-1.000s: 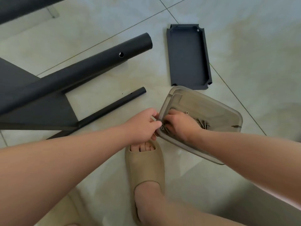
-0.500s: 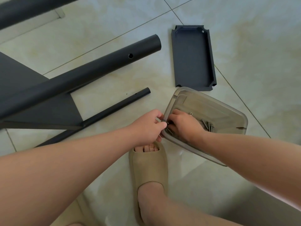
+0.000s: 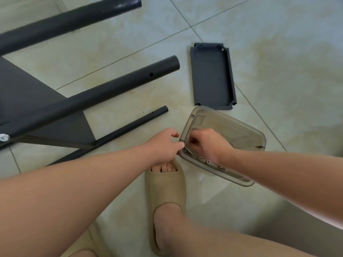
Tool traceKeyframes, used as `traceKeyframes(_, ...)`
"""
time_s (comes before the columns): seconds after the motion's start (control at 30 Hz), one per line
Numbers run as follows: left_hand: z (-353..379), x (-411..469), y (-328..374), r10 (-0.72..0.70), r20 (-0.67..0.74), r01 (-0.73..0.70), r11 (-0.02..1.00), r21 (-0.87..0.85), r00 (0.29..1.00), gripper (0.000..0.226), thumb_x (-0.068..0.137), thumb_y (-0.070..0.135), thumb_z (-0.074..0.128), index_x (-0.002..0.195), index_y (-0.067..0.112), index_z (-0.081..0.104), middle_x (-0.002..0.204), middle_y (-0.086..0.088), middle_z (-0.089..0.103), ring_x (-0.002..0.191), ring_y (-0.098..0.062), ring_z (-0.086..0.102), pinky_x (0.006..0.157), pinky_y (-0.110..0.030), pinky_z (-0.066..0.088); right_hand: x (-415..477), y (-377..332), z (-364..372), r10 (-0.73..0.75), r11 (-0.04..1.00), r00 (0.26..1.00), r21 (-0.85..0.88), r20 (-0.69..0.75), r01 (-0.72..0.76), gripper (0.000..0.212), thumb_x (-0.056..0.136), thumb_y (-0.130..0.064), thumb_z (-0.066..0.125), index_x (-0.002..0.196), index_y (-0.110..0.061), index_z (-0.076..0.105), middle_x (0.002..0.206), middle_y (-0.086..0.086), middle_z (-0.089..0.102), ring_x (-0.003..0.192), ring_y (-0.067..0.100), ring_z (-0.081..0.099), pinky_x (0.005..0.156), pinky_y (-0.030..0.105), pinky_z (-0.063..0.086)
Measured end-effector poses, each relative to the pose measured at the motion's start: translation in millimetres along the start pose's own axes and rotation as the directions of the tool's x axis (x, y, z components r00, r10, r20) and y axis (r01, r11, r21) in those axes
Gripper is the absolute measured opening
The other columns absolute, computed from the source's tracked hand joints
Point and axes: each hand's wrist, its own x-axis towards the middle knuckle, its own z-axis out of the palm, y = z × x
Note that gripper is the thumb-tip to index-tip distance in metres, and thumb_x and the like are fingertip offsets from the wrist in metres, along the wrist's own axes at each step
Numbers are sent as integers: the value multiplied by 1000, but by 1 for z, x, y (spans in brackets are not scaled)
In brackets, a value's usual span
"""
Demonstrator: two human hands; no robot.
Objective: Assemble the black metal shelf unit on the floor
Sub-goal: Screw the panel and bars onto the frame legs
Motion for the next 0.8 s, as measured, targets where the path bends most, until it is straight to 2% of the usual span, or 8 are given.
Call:
traceKeyframes(0.07, -6, -11, 5, -40, -34, 42, 996, 76, 999, 43, 99, 35, 55, 137, 17, 46, 122, -9, 62, 109, -30, 64, 80, -34, 50, -15, -15, -18, -16, 999, 999, 45, -37, 18, 4, 91, -13, 60, 88, -14, 63, 84, 3, 60, 80, 30, 57, 74, 41, 51)
traceKeyframes(0.1, -11, -18, 9, -60, -42, 63, 994, 85, 997, 38, 100, 34, 53, 132, 14, 50, 122, -10, 62, 110, -31, 63, 84, -36, 52, -22, -24, -28, -23, 998, 998, 61, -59, 26, 5, 90, -13, 61, 87, -15, 63, 84, 2, 61, 80, 27, 58, 75, 40, 51)
traceKeyframes(0.23, -43, -60, 25, -127, -20, 127, 992, -20, 992, 20, 104, 25, 42, 109, 13, 58, 103, -5, 70, 80, -18, 72, 61, -28, 55, -46, -67, -74, -9, 994, 979, 102, -202, 30, 7, 92, -15, 62, 95, -17, 68, 83, -7, 63, 82, 16, 60, 71, 26, 47)
traceKeyframes(0.3, -63, -87, 26, -137, -27, 136, 989, -55, 990, 24, 105, 26, 40, 106, 14, 61, 98, -2, 72, 77, -15, 73, 63, -27, 56, -57, -94, -96, -8, 991, 964, 128, -266, 44, 7, 94, -17, 63, 96, -19, 69, 83, -10, 65, 81, 12, 61, 73, 24, 51)
traceKeyframes(0.4, -94, -129, 24, -178, -34, 163, 950, -265, 983, 36, 105, 32, 41, 103, 8, 67, 99, -8, 75, 85, -21, 74, 71, -32, 57, -71, -141, -128, -69, 984, 944, 136, -322, 118, 7, 93, -17, 64, 94, -22, 70, 88, -9, 67, 84, 11, 63, 80, 35, 56)
traceKeyframes(0.57, -146, -196, 27, -73, 35, 78, 743, -665, 997, 43, 107, 33, 40, 109, -2, 64, 98, -17, 76, 90, -27, 74, 76, -37, 58, -80, -231, -159, -163, 958, 885, 143, -436, 247, 9, 93, -17, 66, 90, -24, 71, 89, -10, 62, 84, 9, 59, 81, 30, 51)
traceKeyframes(0.67, -168, -224, 19, -5, -7, -3, 599, -801, 1000, 49, 108, 35, 36, 114, -7, 62, 105, -21, 74, 93, -29, 74, 77, -39, 58, -73, -282, -155, -196, 951, 875, 131, -442, 279, 10, 94, -18, 64, 95, -21, 74, 90, -9, 63, 84, 8, 58, 77, 24, 47)
traceKeyframes(0.8, -187, -240, -1, -6, -95, -85, 389, -917, 995, 48, 109, 32, 33, 108, -7, 61, 98, -20, 71, 87, -29, 71, 75, -39, 57, -58, -328, -137, -223, 952, 888, 106, -402, 287, 22, 96, -18, 61, 113, -19, 74, 103, -6, 66, 94, 10, 60, 82, 22, 47)
